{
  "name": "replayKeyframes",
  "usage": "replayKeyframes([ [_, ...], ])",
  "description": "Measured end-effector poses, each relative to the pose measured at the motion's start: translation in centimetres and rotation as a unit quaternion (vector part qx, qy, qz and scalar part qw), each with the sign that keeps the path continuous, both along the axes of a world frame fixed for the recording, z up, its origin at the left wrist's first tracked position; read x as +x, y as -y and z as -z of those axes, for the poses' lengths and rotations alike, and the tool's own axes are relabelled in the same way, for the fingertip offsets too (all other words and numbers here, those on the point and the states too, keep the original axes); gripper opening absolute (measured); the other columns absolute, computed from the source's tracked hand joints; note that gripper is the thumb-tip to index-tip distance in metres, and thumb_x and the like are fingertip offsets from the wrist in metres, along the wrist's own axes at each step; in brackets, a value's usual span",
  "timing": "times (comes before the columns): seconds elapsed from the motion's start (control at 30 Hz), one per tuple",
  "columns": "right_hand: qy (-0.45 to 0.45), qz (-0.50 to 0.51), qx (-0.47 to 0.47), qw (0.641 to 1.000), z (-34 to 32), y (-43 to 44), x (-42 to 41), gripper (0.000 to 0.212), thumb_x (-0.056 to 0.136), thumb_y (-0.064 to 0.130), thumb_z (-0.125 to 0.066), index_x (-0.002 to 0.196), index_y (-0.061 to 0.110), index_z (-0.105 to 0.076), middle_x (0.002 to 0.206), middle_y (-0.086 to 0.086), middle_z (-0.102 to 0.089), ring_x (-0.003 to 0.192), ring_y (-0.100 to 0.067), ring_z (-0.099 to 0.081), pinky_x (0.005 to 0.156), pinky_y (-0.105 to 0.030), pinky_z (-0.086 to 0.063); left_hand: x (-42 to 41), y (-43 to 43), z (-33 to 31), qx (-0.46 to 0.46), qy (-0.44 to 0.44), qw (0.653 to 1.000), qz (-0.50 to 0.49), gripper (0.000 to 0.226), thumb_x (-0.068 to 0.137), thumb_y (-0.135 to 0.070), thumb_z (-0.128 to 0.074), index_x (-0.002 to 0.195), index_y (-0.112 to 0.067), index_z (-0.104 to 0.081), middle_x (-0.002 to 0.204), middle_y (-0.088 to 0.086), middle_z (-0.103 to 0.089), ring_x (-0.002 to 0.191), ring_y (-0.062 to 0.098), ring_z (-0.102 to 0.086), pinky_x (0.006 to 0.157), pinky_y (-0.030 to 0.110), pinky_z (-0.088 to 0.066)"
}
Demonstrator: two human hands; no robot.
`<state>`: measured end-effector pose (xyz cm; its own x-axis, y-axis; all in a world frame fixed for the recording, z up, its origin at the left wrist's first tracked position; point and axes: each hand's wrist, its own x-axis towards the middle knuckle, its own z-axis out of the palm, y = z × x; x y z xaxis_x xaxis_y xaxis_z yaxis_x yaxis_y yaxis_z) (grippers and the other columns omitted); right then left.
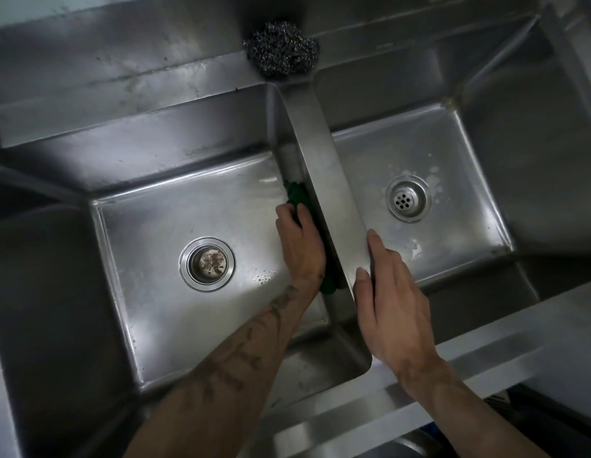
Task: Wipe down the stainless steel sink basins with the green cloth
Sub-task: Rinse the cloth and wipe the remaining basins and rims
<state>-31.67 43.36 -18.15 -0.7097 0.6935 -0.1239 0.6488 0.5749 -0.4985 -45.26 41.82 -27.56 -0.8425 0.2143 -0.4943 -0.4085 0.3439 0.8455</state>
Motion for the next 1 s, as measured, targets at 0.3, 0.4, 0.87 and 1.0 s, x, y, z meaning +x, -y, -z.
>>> replayKeyframes([
  [0.3, 0.002, 0.000, 0.006, 1.000, 0.2, 0.0, 0.1, 0.055, 0.108, 0.038, -0.031, 0.157, 0.014, -0.035, 0.127, -0.007, -0.062, 0.105, -0.022, -0.065, 0.086, -0.044, -0.059, -2.0, -1.0, -1.3, 0.057, -0.046, 0.997, -0.024, 0.015, 0.109, -0.043, -0.039, 0.099, -0.033, -0.042, 0.098, 0.006, -0.058, 0.089, 0.022, -0.055, 0.076, 0.041, -0.044],
  [0.4, 0.009, 0.002, 0.004, 1.000, 0.2, 0.0, 0.0, 0.056, 0.107, 0.041, -0.029, 0.157, 0.015, -0.035, 0.126, -0.006, -0.063, 0.103, -0.021, -0.065, 0.086, -0.042, -0.059, -3.0, -1.5, 0.7, 0.014, -0.021, 1.000, -0.011, 0.016, 0.112, -0.037, -0.037, 0.102, -0.026, -0.042, 0.098, 0.002, -0.054, 0.086, 0.018, -0.051, 0.075, 0.038, -0.038],
  [0.87, 0.014, 0.005, 0.007, 1.000, 0.2, 0.0, 0.0, 0.054, 0.106, 0.036, -0.033, 0.155, 0.015, -0.037, 0.118, -0.005, -0.064, 0.095, -0.022, -0.065, 0.080, -0.043, -0.059, -7.2, -3.6, -0.4, 0.016, -0.045, 0.999, -0.015, 0.018, 0.112, -0.037, -0.039, 0.107, -0.020, -0.043, 0.106, 0.005, -0.058, 0.093, 0.022, -0.054, 0.083, 0.040, -0.041],
  [1.0, 0.016, 0.002, 0.007, 1.000, 0.2, -0.1, 0.1, 0.055, 0.106, 0.035, -0.033, 0.157, 0.013, -0.037, 0.117, -0.005, -0.062, 0.096, -0.024, -0.064, 0.080, -0.047, -0.059, -8.7, -4.0, -0.1, -0.005, -0.009, 1.000, -0.001, 0.016, 0.113, -0.032, -0.039, 0.105, -0.018, -0.042, 0.110, 0.011, -0.061, 0.101, 0.029, -0.058, 0.082, 0.037, -0.037],
])
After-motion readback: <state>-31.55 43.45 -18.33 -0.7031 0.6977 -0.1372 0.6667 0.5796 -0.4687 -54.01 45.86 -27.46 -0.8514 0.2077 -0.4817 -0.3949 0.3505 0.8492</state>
